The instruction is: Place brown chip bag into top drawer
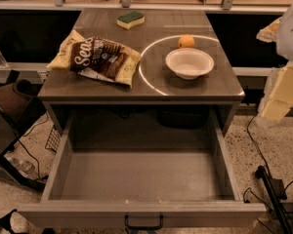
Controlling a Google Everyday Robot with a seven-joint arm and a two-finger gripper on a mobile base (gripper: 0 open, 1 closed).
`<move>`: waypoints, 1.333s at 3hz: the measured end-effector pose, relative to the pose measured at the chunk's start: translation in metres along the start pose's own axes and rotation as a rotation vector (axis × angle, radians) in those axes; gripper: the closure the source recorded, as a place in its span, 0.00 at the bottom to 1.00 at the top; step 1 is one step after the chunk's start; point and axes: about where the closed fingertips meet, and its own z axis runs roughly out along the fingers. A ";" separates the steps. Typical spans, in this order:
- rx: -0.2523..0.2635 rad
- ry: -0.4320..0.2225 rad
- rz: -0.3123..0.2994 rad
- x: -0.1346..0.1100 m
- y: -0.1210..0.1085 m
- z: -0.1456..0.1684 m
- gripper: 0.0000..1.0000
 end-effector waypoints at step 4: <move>0.062 -0.436 0.077 -0.165 -0.123 0.001 0.00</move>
Offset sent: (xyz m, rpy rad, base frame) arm 0.0964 0.0618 0.0340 0.3205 -0.1295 0.0417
